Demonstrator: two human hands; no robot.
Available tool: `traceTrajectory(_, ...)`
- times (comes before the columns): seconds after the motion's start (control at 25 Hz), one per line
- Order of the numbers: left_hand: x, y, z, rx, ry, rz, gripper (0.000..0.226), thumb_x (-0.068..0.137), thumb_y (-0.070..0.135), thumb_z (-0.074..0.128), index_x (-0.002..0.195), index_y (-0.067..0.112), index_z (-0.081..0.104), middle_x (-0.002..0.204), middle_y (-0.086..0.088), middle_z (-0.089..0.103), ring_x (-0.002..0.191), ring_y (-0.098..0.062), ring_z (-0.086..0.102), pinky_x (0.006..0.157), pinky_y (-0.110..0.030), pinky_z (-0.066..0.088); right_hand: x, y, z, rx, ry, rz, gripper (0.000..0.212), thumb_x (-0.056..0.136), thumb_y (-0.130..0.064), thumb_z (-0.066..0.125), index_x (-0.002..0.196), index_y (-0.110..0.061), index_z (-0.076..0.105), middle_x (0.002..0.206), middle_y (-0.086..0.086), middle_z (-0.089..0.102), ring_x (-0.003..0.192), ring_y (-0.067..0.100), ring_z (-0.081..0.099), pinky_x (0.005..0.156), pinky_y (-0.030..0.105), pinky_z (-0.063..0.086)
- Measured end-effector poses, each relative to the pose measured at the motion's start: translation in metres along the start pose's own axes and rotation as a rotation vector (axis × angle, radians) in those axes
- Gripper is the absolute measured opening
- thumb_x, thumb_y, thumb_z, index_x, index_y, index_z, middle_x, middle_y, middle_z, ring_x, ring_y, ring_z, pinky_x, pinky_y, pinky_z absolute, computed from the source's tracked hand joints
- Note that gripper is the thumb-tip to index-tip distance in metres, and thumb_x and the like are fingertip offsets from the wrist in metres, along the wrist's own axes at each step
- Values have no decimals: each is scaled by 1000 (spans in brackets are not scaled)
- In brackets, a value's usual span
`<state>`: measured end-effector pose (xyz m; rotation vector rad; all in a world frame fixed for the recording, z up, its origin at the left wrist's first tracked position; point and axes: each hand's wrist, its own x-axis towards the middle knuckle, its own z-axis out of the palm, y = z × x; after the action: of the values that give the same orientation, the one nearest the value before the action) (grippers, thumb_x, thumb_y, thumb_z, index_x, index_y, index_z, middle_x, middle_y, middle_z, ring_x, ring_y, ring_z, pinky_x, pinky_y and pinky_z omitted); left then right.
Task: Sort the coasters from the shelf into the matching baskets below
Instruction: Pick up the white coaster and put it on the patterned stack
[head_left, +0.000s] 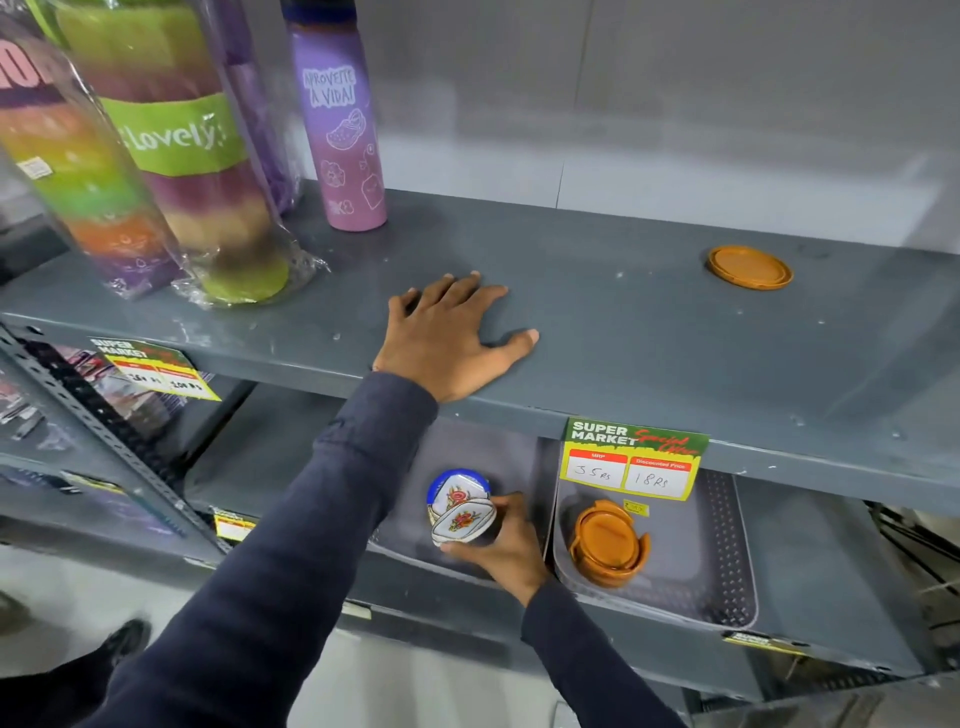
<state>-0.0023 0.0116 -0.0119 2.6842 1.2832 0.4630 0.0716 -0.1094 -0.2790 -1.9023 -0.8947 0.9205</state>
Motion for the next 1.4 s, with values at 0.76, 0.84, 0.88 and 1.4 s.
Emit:
traceTrajectory(0.76, 1, 0, 0, -13, 7, 3, 72, 81, 78, 37, 143, 42, 38, 161, 11, 26, 149, -15, 17, 114, -45, 11, 28, 0, 11, -571, -67, -139, 130, 48, -68, 86, 150, -27, 18, 154, 5, 25, 141, 27, 27, 115, 44, 38)
traceTrajectory(0.84, 1, 0, 0, -8, 3, 4, 72, 81, 78, 36, 143, 42, 38, 161, 11, 26, 149, -15, 17, 114, -45, 11, 34, -4, 10, -597, -135, -188, 140, 49, -63, 90, 156, -26, 8, 164, 4, 16, 149, 27, 21, 121, 42, 29)
traceTrajectory(0.88, 1, 0, -1, -7, -1, 3, 72, 81, 78, 36, 143, 42, 38, 161, 11, 26, 149, -15, 17, 114, -45, 11, 38, -7, 10, -581, -169, -187, 141, 51, -58, 93, 157, -27, 6, 164, 4, 19, 149, 26, 24, 121, 42, 28)
traceTrajectory(1.4, 1, 1, -3, 23, -27, -1, 74, 79, 80, 33, 143, 44, 37, 161, 11, 27, 148, -17, 20, 114, -46, 13, 44, -20, 3, -551, -118, -169, 88, 57, -43, 94, 122, -25, 36, 122, 7, 62, 114, 31, 57, 91, 32, 45)
